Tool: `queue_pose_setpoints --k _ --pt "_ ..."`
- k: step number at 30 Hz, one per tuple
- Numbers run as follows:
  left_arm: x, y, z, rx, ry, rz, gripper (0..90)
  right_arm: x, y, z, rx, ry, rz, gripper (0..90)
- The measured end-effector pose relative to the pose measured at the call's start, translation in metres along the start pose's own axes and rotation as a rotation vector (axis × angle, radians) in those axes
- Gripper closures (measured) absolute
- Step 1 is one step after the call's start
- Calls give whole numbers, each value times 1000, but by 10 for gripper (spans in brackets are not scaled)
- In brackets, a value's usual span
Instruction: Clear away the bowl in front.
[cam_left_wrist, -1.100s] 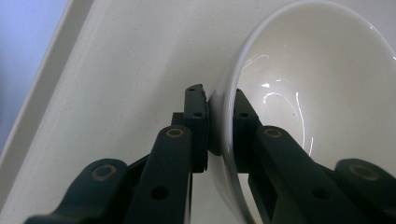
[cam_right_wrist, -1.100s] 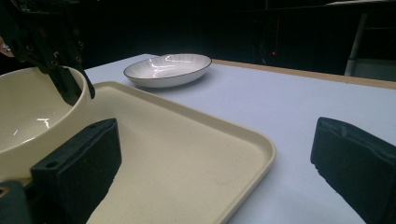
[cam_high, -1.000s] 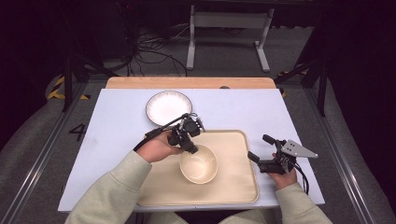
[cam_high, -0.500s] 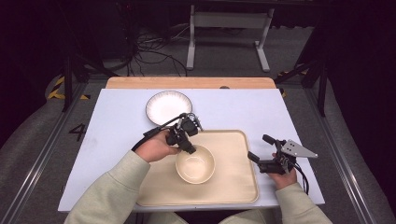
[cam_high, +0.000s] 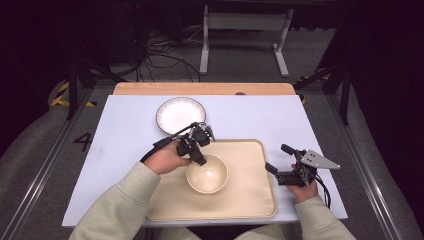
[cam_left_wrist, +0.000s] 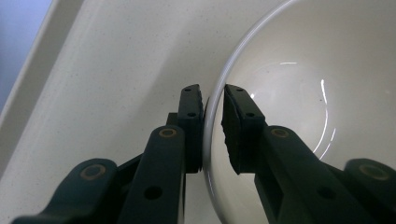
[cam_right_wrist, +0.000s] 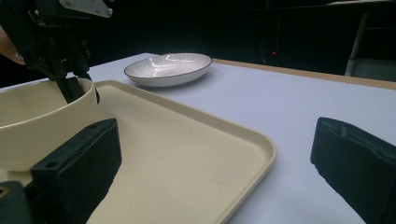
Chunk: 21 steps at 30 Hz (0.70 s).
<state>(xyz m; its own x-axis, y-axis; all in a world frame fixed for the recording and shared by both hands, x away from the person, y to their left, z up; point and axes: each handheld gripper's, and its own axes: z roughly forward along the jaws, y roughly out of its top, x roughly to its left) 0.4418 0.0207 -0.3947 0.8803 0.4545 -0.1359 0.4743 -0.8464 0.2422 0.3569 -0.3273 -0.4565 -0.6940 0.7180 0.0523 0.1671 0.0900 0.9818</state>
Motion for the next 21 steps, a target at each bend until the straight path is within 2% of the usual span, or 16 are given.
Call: queue_pose_setpoints --k 4,8,10,13,16,20,21 --pt "0 1 0 -10 -6 -5 762 0 0 0 -1 0 -1 21" --pt "-3 0 -2 -12 42 -4 712 0 0 0 2 -1 -1 23" --pt "-3 -2 -5 -31 40 -16 701 0 0 1 7 1 -2 24" --pt "-5 -8 -13 -81 50 -28 671 0 0 1 9 5 -2 26" --pt "-7 -11 -19 -109 62 -33 653 0 0 1 11 8 -2 27" --pt "-14 -17 -32 -190 73 -38 611 0 0 1 10 18 -7 27" --pt "-17 -20 -37 -215 82 -28 607 0 0 1 10 21 -7 27"
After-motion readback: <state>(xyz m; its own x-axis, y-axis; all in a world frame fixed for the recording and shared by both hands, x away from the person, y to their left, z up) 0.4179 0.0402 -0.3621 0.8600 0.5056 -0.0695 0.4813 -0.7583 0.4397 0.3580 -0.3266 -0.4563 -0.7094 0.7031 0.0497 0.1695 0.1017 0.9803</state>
